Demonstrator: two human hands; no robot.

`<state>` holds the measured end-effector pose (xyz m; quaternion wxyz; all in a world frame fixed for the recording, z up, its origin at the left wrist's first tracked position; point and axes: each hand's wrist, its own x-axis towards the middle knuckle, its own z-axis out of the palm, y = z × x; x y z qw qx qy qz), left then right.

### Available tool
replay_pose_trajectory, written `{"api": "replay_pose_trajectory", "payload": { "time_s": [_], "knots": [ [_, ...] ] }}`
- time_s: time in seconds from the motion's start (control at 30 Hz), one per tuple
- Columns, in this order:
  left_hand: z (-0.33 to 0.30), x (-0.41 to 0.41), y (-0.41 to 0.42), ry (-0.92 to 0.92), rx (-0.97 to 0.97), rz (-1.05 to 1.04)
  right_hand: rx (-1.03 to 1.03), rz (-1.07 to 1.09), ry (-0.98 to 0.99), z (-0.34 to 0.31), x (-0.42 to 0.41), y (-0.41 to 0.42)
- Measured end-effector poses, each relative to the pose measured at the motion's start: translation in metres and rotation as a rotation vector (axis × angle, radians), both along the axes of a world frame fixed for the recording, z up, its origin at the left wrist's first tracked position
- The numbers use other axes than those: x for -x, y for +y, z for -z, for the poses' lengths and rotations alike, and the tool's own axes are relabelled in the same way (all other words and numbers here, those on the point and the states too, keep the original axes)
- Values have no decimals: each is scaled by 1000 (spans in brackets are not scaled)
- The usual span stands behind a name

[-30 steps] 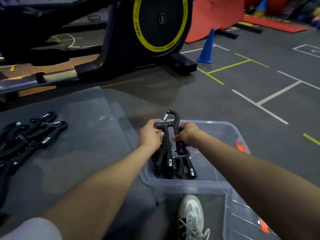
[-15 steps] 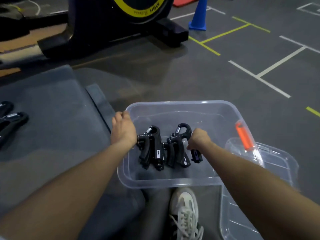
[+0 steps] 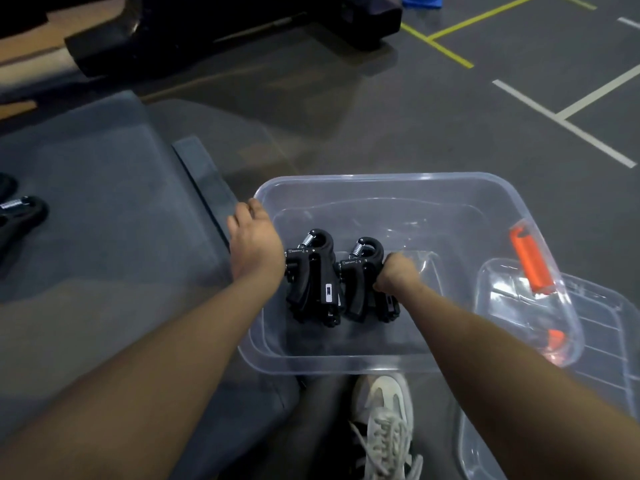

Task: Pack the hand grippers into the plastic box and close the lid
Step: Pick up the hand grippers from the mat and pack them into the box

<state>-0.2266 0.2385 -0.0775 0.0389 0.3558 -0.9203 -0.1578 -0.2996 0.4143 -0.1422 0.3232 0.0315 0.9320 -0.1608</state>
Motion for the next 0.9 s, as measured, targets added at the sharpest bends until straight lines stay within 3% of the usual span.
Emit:
{"api": "replay_pose_trajectory", "payload": {
  "time_s": [0.47,0.63,0.9],
  "knots": [
    [-10,-3,1,-46,-34,39,133,77,50,-6,-4,2],
    [-21,-8,-5,-74,-97,77,217,70,183,-40,-7,-8],
    [-69,-46,-28,-1,-209,106,307,-121,288,-123,-32,-69]
  ]
}}
